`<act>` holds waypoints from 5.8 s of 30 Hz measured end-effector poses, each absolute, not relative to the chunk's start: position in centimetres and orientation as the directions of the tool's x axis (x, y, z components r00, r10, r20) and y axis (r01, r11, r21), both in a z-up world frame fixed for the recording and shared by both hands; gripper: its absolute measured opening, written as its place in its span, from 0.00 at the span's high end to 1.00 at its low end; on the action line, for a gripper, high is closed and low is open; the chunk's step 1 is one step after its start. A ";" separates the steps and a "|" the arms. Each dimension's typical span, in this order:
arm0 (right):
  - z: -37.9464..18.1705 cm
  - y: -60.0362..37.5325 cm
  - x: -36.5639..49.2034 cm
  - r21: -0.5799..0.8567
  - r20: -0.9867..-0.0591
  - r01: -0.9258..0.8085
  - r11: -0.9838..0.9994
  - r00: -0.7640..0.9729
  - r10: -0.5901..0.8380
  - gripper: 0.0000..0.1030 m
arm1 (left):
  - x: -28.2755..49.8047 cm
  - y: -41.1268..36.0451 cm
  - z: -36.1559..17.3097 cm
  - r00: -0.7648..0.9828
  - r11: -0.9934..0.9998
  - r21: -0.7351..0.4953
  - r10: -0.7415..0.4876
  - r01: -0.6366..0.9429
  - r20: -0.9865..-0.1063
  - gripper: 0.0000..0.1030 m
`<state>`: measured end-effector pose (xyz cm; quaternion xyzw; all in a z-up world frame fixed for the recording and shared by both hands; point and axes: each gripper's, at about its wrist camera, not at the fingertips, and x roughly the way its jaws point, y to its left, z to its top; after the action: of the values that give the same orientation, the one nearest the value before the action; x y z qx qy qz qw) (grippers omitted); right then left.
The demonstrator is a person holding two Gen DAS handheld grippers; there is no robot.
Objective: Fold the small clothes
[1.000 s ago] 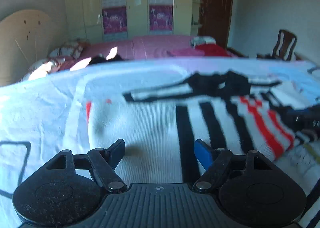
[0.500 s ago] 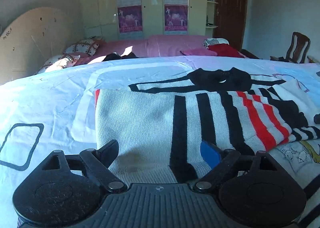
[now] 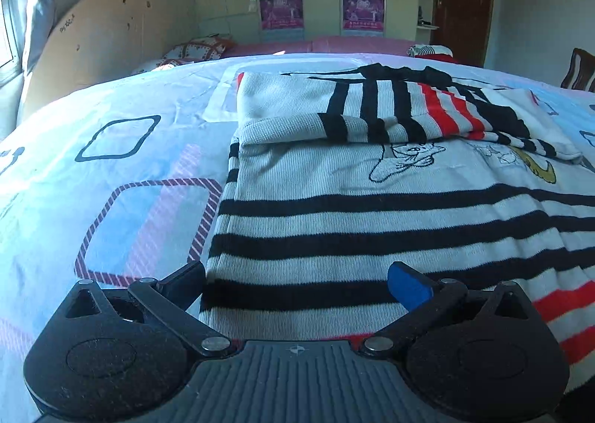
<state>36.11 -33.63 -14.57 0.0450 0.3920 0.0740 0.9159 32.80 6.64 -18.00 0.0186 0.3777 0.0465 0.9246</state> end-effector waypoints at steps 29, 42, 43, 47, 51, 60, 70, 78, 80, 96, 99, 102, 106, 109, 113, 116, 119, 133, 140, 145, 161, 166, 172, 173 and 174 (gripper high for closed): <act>-14.9 -32.8 18.4 0.436 -0.678 -0.021 0.900 0.650 0.344 0.58 | 17.1 14.1 -19.7 0.636 0.805 -0.593 -0.447 -0.022 -0.629 0.36; -16.9 -34.0 17.7 0.665 -0.599 0.050 0.745 0.631 0.493 0.66 | 18.1 15.8 -22.3 0.626 0.606 -0.795 -0.610 -0.026 -0.486 0.37; -17.1 -33.9 18.0 0.672 -0.595 0.054 0.738 0.634 0.495 0.67 | 18.5 16.0 -22.5 0.633 0.592 -0.805 -0.612 -0.030 -0.474 0.37; -17.2 -33.6 19.0 0.678 -0.594 0.063 0.733 0.634 0.495 0.70 | 19.6 15.6 -22.7 0.629 0.605 -0.795 -0.604 -0.038 -0.490 0.56; -17.3 -33.4 19.1 0.666 -0.606 0.060 0.744 0.625 0.493 0.78 | 18.9 15.3 -22.7 0.626 0.657 -0.754 -0.587 -0.003 -0.514 0.63; -16.7 -32.1 19.4 0.584 -0.631 0.020 0.811 0.640 0.438 0.93 | 18.7 14.6 -21.6 0.668 0.800 -0.600 -0.457 0.020 -0.587 0.95; -16.4 -31.7 19.5 0.521 -0.661 0.002 0.853 0.633 0.403 0.93 | 18.1 15.2 -21.4 0.686 0.821 -0.571 -0.421 0.011 -0.593 0.95; -14.5 -31.7 19.4 0.484 -0.629 -0.056 0.873 0.671 0.392 0.93 | 18.0 15.2 -20.4 0.721 0.835 -0.550 -0.388 0.012 -0.574 0.95; -14.1 -31.7 19.6 0.475 -0.624 -0.069 0.877 0.677 0.390 0.93 | 18.1 15.3 -19.9 0.734 0.828 -0.560 -0.391 0.017 -0.556 0.95; -6.0 -31.4 26.9 0.399 -0.468 -0.228 0.888 0.783 0.411 0.93 | 25.5 15.3 -11.7 0.863 0.811 -0.580 -0.346 0.077 -0.368 0.95; -5.0 -31.4 30.4 0.382 -0.452 -0.248 0.890 0.790 0.414 0.93 | 28.6 15.1 -10.9 0.873 0.809 -0.583 -0.331 0.067 -0.359 0.95; -4.4 -31.6 34.0 0.377 -0.443 -0.262 0.889 0.792 0.421 0.93 | 31.8 14.8 -10.4 0.880 0.812 -0.582 -0.309 0.047 -0.360 0.95; -4.2 -31.8 38.9 0.377 -0.433 -0.284 0.882 0.787 0.438 0.93 | 36.3 14.3 -10.2 0.887 0.815 -0.580 -0.284 0.022 -0.365 0.95; -4.5 -31.8 42.8 0.378 -0.434 -0.292 0.878 0.782 0.447 0.93 | 39.9 14.0 -10.3 0.888 0.819 -0.574 -0.260 -0.005 -0.378 0.95; -5.3 -31.7 47.0 0.377 -0.442 -0.299 0.877 0.773 0.454 0.93 | 44.2 13.8 -10.9 0.877 0.827 -0.562 -0.251 -0.026 -0.410 0.95; -6.4 -31.7 49.7 0.385 -0.458 -0.284 0.878 0.767 0.449 0.93 | 47.0 14.0 -11.7 0.863 0.831 -0.555 -0.248 -0.045 -0.441 0.95; -7.7 -31.6 51.8 0.402 -0.477 -0.258 0.879 0.760 0.441 0.93 | 49.9 14.3 -12.9 0.847 0.837 -0.545 -0.251 -0.053 -0.467 0.95; -14.0 -30.8 60.0 0.449 -0.617 -0.105 0.888 0.682 0.393 0.88 | 59.1 14.1 -18.5 0.717 0.862 -0.498 -0.292 -0.089 -0.633 0.92; -12.1 -33.0 58.0 0.436 -0.517 -0.131 0.891 0.773 0.367 0.52 | 57.4 15.2 -15.0 0.801 0.918 -0.396 -0.250 0.017 -0.544 0.18; -12.1 -33.4 59.2 0.395 -0.535 -0.189 0.899 0.748 0.392 0.58 | 59.3 14.7 -14.2 0.751 0.958 -0.249 -0.267 0.140 -0.604 0.35; -14.9 -29.6 64.0 0.217 -0.670 -0.287 0.933 0.652 0.356 0.93 | 62.9 12.3 -15.6 0.632 0.944 -0.209 -0.326 0.255 -0.703 0.96; -13.2 -29.9 62.5 0.202 -0.595 -0.310 0.929 0.714 0.368 0.94 | 61.3 13.1 -14.0 0.727 0.941 -0.219 -0.338 0.258 -0.598 0.96; -11.3 -30.4 62.3 0.180 -0.526 -0.314 0.932 0.770 0.361 0.94 | 61.2 14.1 -12.3 0.777 0.941 -0.235 -0.334 0.243 -0.534 0.96; -11.3 -30.5 62.5 0.179 -0.526 -0.307 0.935 0.773 0.355 0.94 | 61.4 14.3 -12.2 0.781 0.943 -0.237 -0.326 0.232 -0.533 0.96; -11.4 -30.7 62.9 0.185 -0.529 -0.294 0.938 0.774 0.348 0.94 | 61.7 14.4 -12.4 0.784 0.946 -0.237 -0.317 0.221 -0.534 0.96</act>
<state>62.85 -30.73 -11.41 0.0460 0.2897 0.1706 0.9407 61.72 14.38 -12.36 -0.0809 0.2958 -0.1429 0.9410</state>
